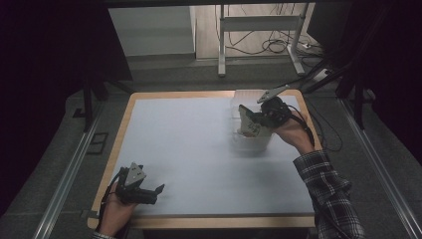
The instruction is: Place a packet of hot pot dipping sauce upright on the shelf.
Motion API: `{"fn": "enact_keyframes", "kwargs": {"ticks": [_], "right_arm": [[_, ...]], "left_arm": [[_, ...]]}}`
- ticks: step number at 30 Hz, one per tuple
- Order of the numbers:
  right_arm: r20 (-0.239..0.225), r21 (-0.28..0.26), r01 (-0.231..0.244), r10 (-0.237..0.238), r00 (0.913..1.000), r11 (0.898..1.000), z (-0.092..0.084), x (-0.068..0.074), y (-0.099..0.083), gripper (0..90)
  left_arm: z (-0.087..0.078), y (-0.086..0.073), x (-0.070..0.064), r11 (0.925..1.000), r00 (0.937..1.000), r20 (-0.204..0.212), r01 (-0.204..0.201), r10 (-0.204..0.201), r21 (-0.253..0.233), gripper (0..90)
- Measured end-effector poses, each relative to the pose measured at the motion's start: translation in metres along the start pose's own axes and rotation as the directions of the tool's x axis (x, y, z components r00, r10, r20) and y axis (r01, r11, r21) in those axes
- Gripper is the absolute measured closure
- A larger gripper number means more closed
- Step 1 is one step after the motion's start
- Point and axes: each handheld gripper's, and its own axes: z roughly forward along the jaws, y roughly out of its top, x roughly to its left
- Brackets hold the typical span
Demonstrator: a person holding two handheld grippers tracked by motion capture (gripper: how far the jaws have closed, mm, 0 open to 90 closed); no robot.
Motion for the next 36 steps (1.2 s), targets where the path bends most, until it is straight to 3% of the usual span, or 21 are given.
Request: {"fn": "enact_keyframes", "kwargs": {"ticks": [11, 18, 36], "right_arm": [[0.002, -0.019, -0.021, 0.021, 0.9998, 1.000, 0.000, 0.004, 0.001, 46.6], [-0.028, -0.023, -0.046, 0.046, 0.9986, 0.999, 0.001, 0.008, 0.000, 29.1], [-0.063, -0.074, -0.046, 0.041, 0.9972, 0.996, -0.011, 0.022, -0.005, 12.7]], "left_arm": [[0.000, 0.000, 0.000, 1.0000, 1.0000, 0.001, -0.002, 0.002, 0.003, 0.0], [0.001, 0.000, -0.001, 1.0000, 1.0000, 0.001, -0.005, 0.005, 0.004, 0.0], [0.000, 0.000, -0.002, 0.9999, 0.9999, -0.005, -0.009, 0.009, 0.004, 0.1]]}}
